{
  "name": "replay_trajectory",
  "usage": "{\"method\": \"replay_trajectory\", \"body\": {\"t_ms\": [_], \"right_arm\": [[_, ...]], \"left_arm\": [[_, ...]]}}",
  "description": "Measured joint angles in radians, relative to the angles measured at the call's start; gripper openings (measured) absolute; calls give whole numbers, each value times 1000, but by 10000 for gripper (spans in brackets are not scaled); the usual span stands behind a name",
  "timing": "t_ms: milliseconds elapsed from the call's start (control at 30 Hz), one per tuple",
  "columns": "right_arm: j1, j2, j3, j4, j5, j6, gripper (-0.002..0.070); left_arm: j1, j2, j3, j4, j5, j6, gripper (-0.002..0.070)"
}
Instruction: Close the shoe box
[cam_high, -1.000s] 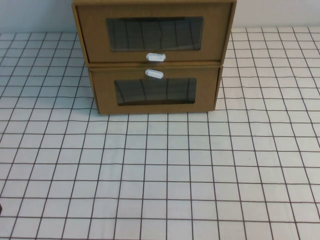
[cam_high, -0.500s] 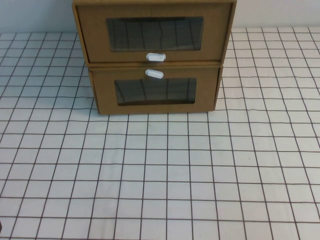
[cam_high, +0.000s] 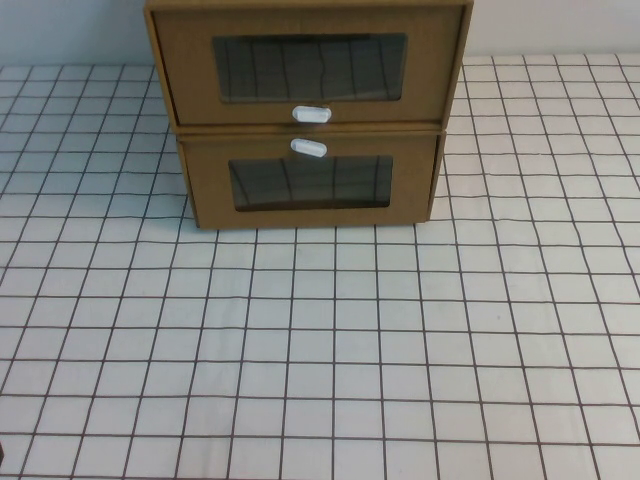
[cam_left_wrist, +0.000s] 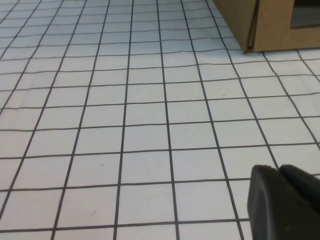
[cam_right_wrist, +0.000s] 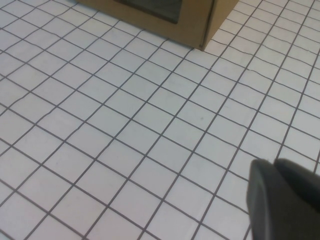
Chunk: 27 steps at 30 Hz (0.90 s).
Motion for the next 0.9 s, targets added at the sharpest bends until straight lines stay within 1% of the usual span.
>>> {"method": "replay_trajectory", "body": {"t_ms": [167,267,367,500,600,667,767,900], "right_arm": [[-6,-2,0,2,0,0,-14],[-59,-26,0,15,1,0,-13],[-155,-52,0,26,3,0,-13],[-334,-107,1,30,-20,0,-13],[-447,-164,39,40,-99,0,-13],[-500,-203,97,72,-180,0,-13],[-533,-231,216,127,-310,0,-13],[-564,-234,397,159,-429,0,-13]], "left_arm": [[0,0,0,0,0,0,-6],[0,0,0,0,0,0,-6],[0,-2,0,0,0,0,-6],[0,-2,0,0,0,0,-6],[0,-2,0,0,0,0,-6],[0,-2,0,0,0,0,-6],[0,-2,0,0,0,0,-6],[0,-2,0,0,0,0,-6]]}}
